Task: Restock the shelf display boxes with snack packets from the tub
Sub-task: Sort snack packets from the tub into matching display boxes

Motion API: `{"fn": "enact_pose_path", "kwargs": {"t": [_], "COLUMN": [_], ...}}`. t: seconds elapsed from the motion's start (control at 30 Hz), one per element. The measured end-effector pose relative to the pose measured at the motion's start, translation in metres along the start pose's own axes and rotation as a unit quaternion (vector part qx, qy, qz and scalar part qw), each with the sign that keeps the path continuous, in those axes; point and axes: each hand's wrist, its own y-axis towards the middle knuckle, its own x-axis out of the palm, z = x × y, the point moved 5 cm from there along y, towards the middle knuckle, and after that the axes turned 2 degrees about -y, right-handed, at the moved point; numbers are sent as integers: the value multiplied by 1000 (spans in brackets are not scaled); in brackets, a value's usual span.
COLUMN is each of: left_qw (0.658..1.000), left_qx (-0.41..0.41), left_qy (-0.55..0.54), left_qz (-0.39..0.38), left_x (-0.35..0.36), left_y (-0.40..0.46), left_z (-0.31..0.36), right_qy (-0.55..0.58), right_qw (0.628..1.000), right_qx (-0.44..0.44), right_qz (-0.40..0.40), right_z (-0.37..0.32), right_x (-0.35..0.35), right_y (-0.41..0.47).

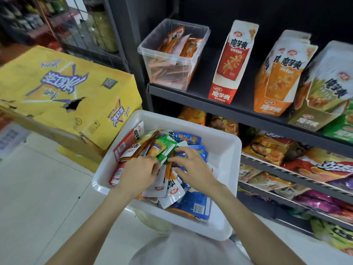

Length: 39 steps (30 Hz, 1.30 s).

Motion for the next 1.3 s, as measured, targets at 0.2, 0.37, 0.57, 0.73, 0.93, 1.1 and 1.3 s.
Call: {"fn": "enact_pose_path", "kwargs": {"t": [0.2,0.37,0.57,0.73,0.93,1.1,1.3], "left_qw": [969,916,906,861,849,904,913], "left_qx": [17,-131,-134,-58,-39,93,76], "left_qy": [-236,-363,-390,-503,-514,-408,-345], "left_qz": [69,109,93,41,-116,-81,203], "left_x": [-32,-20,-10,-26,-26,-45,-92], "left_y": [20,41,47,51,81,130,206], "left_z": [27,28,42,79,116,134,114], "right_qy": [223,361,259,246,261,182,160], "right_qw": [955,899,930,944,925,954,883], "right_qx": [114,197,201,193,178,124,96], "right_qz": [157,149,167,103,212,202,430], "right_z": [3,13,12,20,39,47,71], "right_x": [-55,-68,-78,-96,-164,-228,-319], "right_y": [-26,-37,-48,-46,-40,-16,25]}}
